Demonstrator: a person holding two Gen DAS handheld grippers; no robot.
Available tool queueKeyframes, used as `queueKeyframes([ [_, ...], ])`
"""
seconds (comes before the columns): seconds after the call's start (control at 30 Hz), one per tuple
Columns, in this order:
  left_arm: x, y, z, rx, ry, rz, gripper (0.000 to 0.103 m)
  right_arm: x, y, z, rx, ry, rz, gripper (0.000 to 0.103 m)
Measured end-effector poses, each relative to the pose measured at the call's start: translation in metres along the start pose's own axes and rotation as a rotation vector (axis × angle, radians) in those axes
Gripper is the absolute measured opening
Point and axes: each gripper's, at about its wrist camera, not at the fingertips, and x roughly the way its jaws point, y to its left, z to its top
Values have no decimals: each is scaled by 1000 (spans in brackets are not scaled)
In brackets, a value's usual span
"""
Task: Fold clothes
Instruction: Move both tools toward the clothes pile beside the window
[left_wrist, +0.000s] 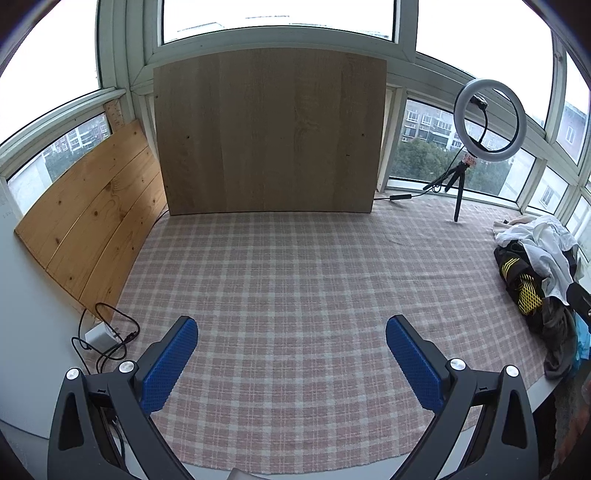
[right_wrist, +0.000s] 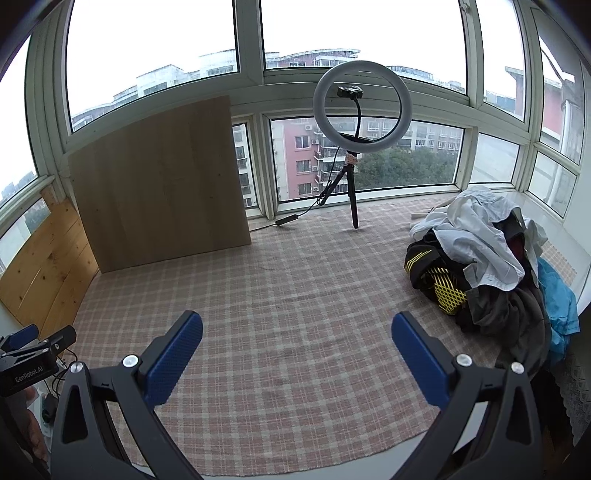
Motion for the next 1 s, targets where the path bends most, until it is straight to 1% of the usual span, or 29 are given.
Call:
queueKeyframes([
  [0.07, 2, -3, -1, 25, -7, 4, 102, 1, -3, 0, 5, 2, -13, 103],
  [0.17, 6, -8, -2, 60, -5, -13, 102, 2, -8, -1, 13, 5, -25, 103],
  [0.43, 11, -22, 1, 86, -12, -78, 102, 0, -24, -2, 25, 1, -76, 103],
  [0.47, 11, -26, 2, 91, -15, -84, 102, 0, -27, -2, 26, 3, -84, 103],
  [0.53, 11, -35, 2, 108, -27, -121, 102, 0, -33, -1, 31, 5, -98, 103],
  [0.63, 11, -46, 3, 130, -42, -138, 102, 0, -44, -2, 38, 8, -110, 103],
  [0.77, 13, -66, 3, 147, -30, -178, 102, 4, -67, -1, 48, 7, -103, 103],
  [1.0, 17, -110, 5, 178, -19, -187, 102, 10, -107, -1, 66, 5, -90, 103],
])
